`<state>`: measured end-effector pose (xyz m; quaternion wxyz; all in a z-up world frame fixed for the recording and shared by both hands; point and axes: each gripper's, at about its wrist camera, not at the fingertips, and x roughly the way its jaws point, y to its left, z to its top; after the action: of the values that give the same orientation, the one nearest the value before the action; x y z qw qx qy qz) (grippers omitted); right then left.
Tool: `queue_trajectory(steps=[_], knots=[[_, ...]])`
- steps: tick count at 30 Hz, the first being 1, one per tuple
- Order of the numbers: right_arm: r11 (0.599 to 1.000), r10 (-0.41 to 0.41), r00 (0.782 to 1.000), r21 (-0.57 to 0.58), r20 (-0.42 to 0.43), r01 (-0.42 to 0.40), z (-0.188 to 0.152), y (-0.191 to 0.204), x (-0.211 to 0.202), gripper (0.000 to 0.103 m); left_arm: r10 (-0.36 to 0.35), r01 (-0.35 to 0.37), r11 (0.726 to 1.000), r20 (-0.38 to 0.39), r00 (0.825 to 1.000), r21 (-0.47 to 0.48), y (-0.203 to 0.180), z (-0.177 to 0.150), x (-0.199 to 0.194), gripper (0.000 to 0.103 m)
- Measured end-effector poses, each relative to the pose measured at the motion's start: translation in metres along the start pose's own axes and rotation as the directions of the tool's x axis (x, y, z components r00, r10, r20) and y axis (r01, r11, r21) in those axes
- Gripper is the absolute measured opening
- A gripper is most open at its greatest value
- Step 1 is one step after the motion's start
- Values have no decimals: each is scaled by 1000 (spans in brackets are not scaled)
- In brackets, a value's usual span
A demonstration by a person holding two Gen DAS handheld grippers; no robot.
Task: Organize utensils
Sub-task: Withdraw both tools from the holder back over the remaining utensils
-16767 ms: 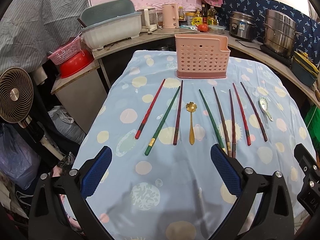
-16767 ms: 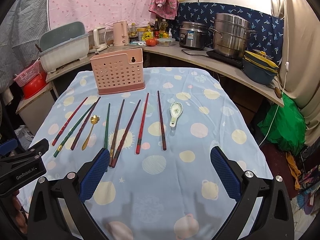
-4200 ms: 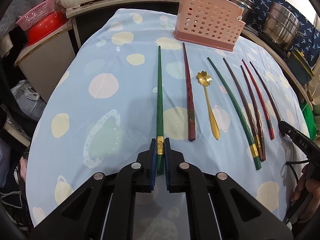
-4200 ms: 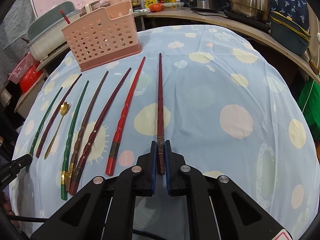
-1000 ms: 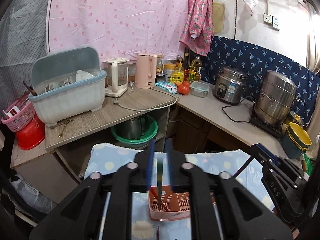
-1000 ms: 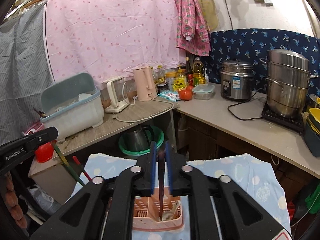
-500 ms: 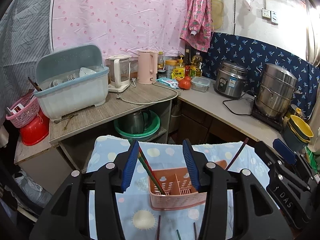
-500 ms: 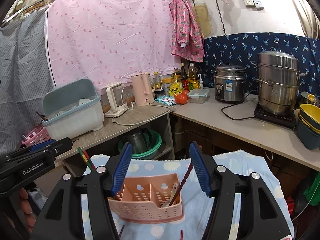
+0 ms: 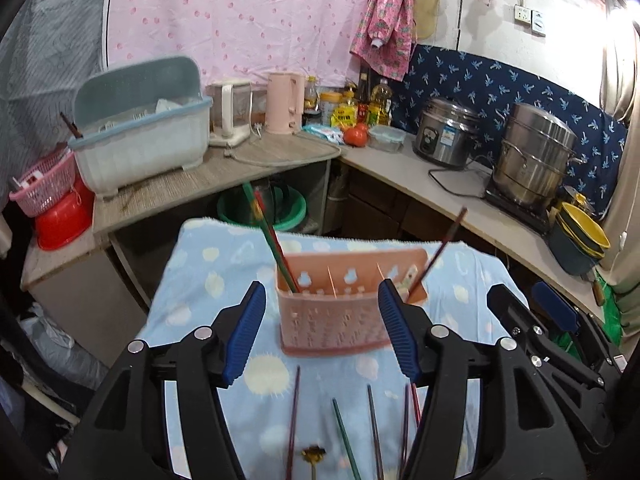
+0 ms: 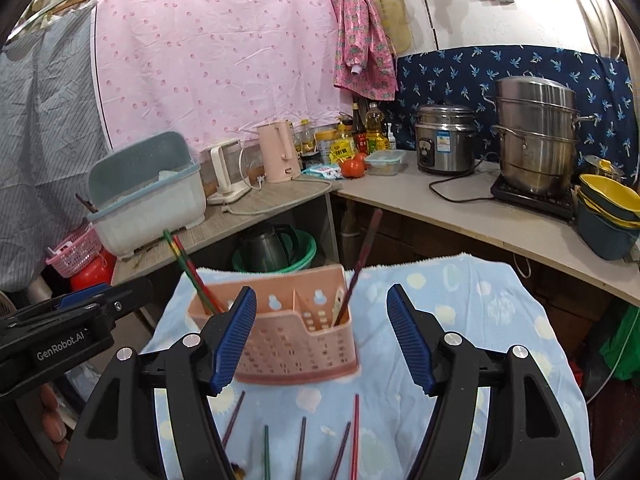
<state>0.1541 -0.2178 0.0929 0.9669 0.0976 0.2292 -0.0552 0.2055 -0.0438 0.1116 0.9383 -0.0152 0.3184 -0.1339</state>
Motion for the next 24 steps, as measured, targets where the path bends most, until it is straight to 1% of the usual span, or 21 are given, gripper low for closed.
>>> queue_trajectory(steps=[4,10,14,20,22,24], knots=[[1000,-13,999,-5,-46,13,-30,-8,-11,65,12,-12,1000,-41,999,13,-3,-34,-1,56],[1000,-25,987,7,-161,26,-88,-23,-22,65,31,-29,999,-137,990,16,2,-88,5,56],[999,-38,976,8,-212,41,-116,-31,-26,65,60,-55,998,-181,982,30,7,-121,7,56],[999,-49,960,1,-275,52,-150,-38,-27,65,73,-70,997,-236,969,22,15,-164,4,56],[998,-55,953,-13,-297,54,-161,-39,-26,64,78,-75,997,-243,967,21,17,-177,2,56],[999,-50,946,-17,-321,47,-170,-40,-24,58,81,-79,997,-254,964,18,19,-188,2,56]])
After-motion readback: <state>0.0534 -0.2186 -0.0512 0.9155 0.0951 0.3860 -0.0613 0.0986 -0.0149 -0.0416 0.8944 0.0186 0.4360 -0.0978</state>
